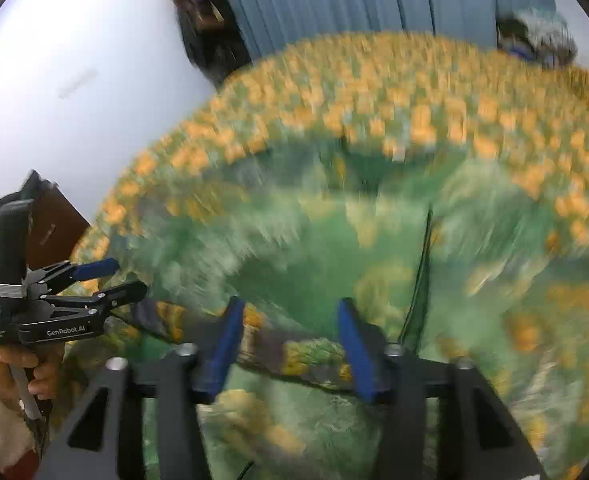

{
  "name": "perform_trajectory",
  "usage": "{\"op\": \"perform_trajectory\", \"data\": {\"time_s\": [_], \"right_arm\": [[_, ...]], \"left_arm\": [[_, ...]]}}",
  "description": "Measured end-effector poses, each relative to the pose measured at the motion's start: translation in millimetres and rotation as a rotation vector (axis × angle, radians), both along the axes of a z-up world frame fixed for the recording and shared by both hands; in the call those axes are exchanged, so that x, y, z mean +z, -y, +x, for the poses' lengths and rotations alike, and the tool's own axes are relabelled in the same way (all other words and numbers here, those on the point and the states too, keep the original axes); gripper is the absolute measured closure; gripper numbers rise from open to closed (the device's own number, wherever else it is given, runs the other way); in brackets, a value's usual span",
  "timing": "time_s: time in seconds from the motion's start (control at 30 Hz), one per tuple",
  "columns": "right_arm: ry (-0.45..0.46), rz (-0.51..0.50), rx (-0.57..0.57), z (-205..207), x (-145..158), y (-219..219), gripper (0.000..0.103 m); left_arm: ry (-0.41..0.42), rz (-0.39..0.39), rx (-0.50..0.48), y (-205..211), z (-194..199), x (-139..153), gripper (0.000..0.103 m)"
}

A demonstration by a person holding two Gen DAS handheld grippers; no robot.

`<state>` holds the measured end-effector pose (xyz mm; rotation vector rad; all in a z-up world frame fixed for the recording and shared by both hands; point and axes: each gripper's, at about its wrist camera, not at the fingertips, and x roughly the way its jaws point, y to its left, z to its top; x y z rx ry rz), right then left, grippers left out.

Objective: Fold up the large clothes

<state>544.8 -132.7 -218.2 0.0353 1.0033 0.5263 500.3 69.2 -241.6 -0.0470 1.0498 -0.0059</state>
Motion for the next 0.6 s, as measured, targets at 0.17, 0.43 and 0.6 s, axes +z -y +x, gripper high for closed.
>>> {"op": "perform_trajectory", "data": {"time_s": [0.17,0.43,0.6], "right_arm": [[-0.054,0.021,-0.046,3.4,-27.8,7.6,0.076],[0.002,0.001,-0.025,-1.5,-27.6,10.3,0.076],[0.018,-0.012,-0.031,-4.1,-25.4,9.1,0.076]], "left_arm": [[-0.003,-0.019,-0.01,-2.5,-2.7,-7.1,0.022],[-0.034,-0.133,-0.052,-3.0,1.4,62.3,0.021],[0.024,-0.091,-0.008,-4.2,51.9,66.6,0.019]]}}
